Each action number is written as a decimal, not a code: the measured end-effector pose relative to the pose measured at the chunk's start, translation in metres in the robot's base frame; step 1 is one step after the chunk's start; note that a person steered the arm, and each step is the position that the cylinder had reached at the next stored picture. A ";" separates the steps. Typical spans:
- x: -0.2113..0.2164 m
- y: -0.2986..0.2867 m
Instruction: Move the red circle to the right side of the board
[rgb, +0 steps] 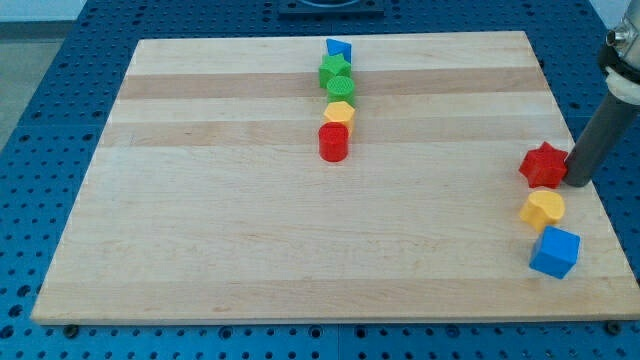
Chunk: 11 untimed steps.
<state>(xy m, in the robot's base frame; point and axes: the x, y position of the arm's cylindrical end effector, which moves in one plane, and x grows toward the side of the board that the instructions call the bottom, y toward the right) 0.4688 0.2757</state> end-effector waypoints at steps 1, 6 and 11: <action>0.000 0.002; -0.039 0.033; -0.040 -0.130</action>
<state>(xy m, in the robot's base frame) 0.4293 0.1454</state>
